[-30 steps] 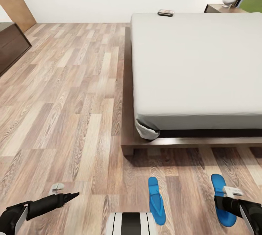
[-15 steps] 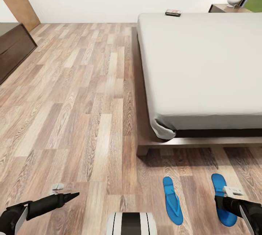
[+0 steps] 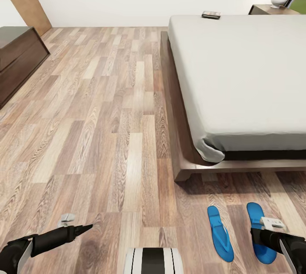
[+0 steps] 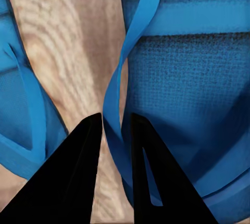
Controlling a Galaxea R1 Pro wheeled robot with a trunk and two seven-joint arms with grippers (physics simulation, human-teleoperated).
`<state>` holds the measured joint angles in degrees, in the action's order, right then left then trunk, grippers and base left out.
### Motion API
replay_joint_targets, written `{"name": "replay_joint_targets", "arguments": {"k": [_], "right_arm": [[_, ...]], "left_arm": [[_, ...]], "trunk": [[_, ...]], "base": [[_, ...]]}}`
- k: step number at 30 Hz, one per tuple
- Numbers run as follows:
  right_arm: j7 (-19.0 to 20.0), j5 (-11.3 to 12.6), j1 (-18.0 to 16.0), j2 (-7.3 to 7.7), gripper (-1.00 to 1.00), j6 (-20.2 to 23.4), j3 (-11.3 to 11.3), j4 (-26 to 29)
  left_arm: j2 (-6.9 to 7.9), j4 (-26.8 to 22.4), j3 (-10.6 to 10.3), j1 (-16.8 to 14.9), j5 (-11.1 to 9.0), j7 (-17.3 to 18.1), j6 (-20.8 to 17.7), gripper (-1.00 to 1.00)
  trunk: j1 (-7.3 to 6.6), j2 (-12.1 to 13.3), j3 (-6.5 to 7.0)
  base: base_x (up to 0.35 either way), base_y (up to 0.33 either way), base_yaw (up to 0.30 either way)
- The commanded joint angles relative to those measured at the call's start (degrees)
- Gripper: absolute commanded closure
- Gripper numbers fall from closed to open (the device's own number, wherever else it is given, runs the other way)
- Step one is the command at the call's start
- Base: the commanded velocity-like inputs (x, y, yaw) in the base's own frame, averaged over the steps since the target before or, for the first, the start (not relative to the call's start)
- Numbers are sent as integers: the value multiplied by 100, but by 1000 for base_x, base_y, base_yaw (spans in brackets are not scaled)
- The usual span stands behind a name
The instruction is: In the bedroom, move the book from the bed onto either nightstand, and place the two sandals side by side next to the bed.
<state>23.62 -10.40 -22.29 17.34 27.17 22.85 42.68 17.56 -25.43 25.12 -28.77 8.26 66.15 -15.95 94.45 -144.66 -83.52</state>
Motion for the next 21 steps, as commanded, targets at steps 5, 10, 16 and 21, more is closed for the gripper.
{"name": "replay_joint_targets", "arguments": {"k": [5, 10, 16, 21], "right_arm": [[68, -55, -1, -3, 100, 25, 27, 12], [71, -58, -2, -8, 100, 25, 21, 12], [69, -59, -3, -12, 100, 25, 18, 12], [74, -53, 1, -12, 100, -51, 20, 12]], "left_arm": [[-7, 2, 51, -5, 47, 38, -57, -100], [-7, 6, 58, -5, 45, 38, 65, -100], [-7, 19, 55, -5, 44, 38, 232, -100], [-7, 20, 54, -5, 44, 38, 241, -100]], "trunk": [[-1, -2, -4], [-1, -2, -4], [-1, -2, -4], [-1, -2, -4]], "base": [[0, 123, 0], [0, 12, 0], [125, 1, 0], [30, 0, 0]]}}
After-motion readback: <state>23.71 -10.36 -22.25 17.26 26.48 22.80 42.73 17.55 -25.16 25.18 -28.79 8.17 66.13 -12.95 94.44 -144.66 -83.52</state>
